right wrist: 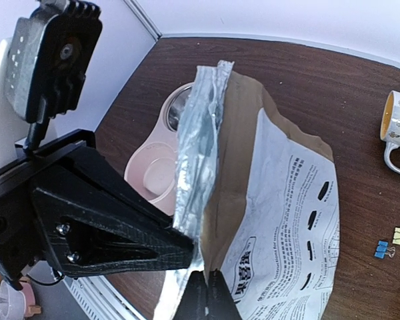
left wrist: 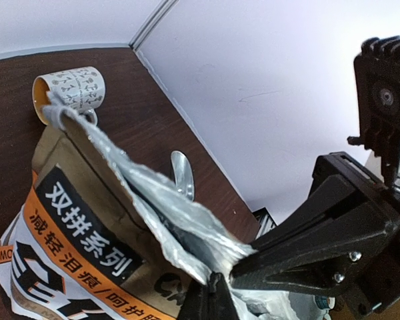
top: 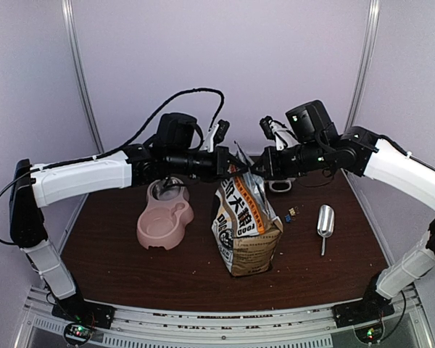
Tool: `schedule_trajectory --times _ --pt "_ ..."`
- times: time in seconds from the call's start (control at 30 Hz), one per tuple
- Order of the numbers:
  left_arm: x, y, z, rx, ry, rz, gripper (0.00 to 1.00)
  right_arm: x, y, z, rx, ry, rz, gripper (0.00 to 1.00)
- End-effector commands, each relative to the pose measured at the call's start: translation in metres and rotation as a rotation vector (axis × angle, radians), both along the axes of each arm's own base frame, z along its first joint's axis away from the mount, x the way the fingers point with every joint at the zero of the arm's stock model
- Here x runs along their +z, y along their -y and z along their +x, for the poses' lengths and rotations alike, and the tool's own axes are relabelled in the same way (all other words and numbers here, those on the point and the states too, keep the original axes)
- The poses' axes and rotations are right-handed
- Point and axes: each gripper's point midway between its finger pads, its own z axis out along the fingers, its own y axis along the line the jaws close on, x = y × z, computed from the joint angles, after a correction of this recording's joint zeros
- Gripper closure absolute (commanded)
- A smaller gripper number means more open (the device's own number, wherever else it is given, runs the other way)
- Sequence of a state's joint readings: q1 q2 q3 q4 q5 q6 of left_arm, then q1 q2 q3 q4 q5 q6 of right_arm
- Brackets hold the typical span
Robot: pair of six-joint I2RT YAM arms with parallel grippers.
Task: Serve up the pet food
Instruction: Open the pet food bag at the center of the board.
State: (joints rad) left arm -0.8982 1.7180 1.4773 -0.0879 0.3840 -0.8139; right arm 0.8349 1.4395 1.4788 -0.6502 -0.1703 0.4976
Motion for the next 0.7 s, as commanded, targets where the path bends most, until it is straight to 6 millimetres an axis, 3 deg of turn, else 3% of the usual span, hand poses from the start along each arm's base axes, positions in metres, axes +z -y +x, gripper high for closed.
schedule_trajectory --times 0.0,0.17,0.3,0.47,0.67 --pt "0.017 -0.018 0.012 0.063 0.084 0.03 1.0 0.028 0.02 0.002 -0.072 0.099 -0.005 1.0" --pt "0.029 -0.056 0.022 0.15 0.115 0.052 1.0 0.037 0.066 0.018 -0.267 0.172 -0.168 1.0" --pt "0.042 -0.07 0.019 0.159 0.137 0.075 1.0 0.04 0.086 0.024 -0.357 0.193 -0.25 1.0" --pt "0.058 -0.082 0.012 0.136 0.157 0.155 1.0 0.044 0.102 0.03 -0.432 0.21 -0.332 1.0" --pt "0.066 -0.092 0.012 0.116 0.186 0.229 1.0 0.053 0.104 0.03 -0.451 0.227 -0.337 1.0"
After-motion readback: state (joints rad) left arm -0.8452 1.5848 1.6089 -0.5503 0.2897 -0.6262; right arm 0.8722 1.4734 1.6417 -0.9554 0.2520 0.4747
